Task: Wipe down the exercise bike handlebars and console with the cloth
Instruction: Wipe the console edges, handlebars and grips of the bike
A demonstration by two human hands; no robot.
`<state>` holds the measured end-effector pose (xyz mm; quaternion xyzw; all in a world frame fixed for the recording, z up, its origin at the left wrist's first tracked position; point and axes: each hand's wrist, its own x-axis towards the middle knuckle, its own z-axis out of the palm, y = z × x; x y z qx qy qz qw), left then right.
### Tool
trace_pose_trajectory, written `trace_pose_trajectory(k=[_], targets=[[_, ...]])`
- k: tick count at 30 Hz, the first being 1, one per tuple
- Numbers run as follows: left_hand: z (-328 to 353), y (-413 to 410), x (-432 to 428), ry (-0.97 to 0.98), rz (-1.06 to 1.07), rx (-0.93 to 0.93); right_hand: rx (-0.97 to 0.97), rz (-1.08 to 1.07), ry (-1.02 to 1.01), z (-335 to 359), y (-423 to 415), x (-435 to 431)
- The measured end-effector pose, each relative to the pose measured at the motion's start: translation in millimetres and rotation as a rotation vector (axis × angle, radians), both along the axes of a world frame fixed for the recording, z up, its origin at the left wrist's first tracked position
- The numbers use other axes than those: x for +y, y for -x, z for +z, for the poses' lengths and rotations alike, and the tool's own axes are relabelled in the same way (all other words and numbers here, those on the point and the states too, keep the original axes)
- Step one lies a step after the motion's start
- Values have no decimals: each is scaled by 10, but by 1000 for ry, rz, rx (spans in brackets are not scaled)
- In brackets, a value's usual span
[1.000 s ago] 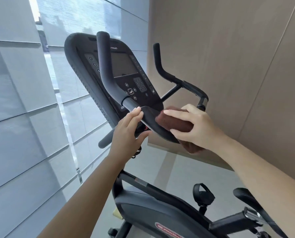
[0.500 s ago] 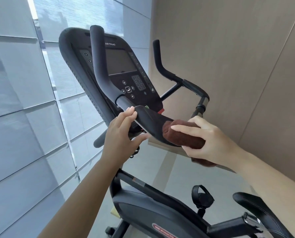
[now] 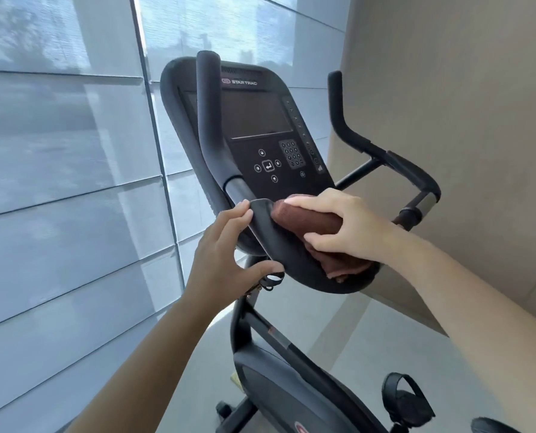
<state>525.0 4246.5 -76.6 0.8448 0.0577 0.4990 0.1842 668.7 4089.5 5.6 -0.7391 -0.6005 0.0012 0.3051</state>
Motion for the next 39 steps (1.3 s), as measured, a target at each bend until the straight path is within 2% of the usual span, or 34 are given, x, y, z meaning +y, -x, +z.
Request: trace_pose_trajectory(k=[6,8,11,13,14,17,22,32,34,36,39], targets=[[24,17,-24,-22,59,39,-47,42,7,-42,-141,-439],[21,16,-29,-21,62,37,-71,-10,-81,40,-220,-443],[11,24,-29,-8,64,45,-297,-165,-295,182,-256,-310],[12,32,-24,-3,75,61,-428,-191,-307,195,-171,-172],[16,33,-23,-3,80,63,-433,-181,-258,158,-108,-96],[14,36,-27,4,75,54,-301,-106,-72,-18,54,44],[5,25,-11,5,71,50,72,72,34,147,-154,-31],[-27,-2,17,18,17,25,649,275,76,42,-314,53],[-44,-16,27,21,1,11,603,244,94,67,-266,44],[-61,-31,39,11,-5,-6,464,179,82,80,-154,17],[-63,-48,87,5,-10,-30,224,12,-38,12,63,-23]])
